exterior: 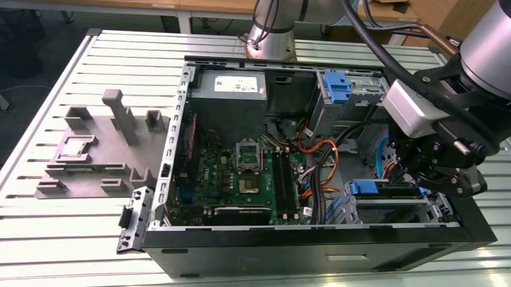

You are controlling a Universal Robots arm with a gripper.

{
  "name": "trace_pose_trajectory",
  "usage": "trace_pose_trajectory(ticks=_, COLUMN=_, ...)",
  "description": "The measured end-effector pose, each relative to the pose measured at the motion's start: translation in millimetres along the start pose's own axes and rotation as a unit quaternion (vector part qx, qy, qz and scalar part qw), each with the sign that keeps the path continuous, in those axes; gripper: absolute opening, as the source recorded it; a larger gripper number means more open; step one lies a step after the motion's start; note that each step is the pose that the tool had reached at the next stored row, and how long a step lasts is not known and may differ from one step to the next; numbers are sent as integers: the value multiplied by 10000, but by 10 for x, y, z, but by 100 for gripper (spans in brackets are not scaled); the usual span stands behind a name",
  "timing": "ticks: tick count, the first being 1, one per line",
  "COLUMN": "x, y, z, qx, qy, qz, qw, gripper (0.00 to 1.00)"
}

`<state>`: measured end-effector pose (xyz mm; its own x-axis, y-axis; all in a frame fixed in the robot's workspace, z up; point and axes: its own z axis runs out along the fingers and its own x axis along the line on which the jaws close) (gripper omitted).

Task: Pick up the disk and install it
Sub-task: 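Insert the first disk wire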

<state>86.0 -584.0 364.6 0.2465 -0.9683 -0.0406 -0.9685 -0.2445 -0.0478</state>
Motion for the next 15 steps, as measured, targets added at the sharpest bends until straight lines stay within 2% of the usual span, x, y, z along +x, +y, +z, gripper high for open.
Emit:
trace_pose_trajectory(ticks=4, x=0, y=-1, z=0, qx=-10, qy=-12, qz=-249, qw=9997, gripper=10)
trace_pose_trajectory(ticks=8, x=0, y=-1, z=0, qx=-20, qy=-24, qz=-509, qw=9987, gripper=10)
trace_pose_trajectory(ticks=15, x=0, y=-1, z=0, qx=-22, qy=-26, qz=-549, qw=9985, gripper=10)
